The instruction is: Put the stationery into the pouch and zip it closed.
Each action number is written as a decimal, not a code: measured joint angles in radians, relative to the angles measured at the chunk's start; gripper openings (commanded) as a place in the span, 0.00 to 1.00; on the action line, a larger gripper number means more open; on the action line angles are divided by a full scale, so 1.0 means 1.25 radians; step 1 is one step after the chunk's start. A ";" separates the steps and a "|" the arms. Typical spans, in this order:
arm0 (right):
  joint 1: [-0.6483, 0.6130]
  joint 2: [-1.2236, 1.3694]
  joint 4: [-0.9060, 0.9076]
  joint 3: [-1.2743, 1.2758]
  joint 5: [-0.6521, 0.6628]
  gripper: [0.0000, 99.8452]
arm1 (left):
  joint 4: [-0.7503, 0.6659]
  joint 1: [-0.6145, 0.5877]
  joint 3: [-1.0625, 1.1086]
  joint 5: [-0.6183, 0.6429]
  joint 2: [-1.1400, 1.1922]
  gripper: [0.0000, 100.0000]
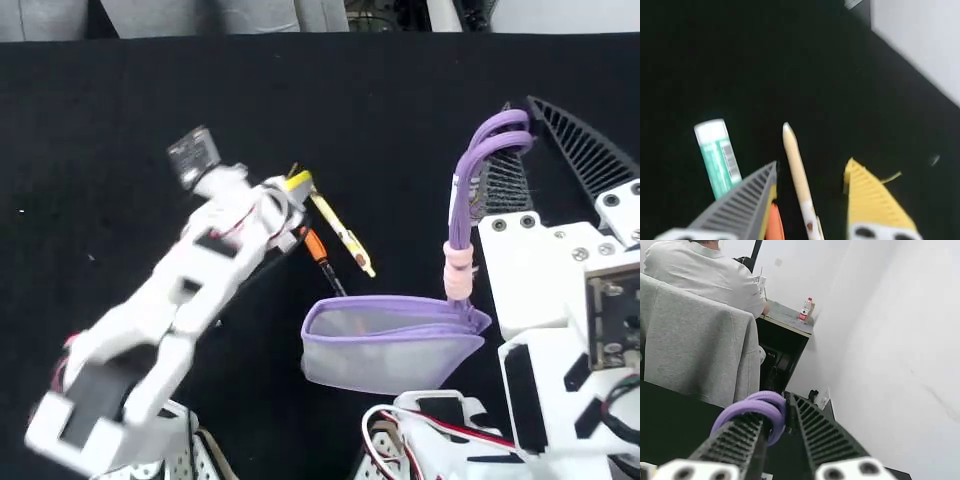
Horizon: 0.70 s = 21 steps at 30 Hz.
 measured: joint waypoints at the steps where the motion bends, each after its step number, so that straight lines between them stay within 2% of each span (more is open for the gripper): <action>1: 0.000 0.000 0.000 0.000 0.000 0.01 | 0.026 0.006 -0.054 0.014 0.060 0.22; 9: 0.000 0.000 0.000 0.000 0.000 0.01 | 0.254 0.042 -0.457 0.128 0.379 0.22; 14: 0.000 0.000 0.001 0.000 0.000 0.01 | 0.286 0.041 -0.604 0.140 0.489 0.16; 21: 0.000 0.000 0.001 0.000 0.000 0.01 | 0.287 0.041 -0.665 0.141 0.579 0.14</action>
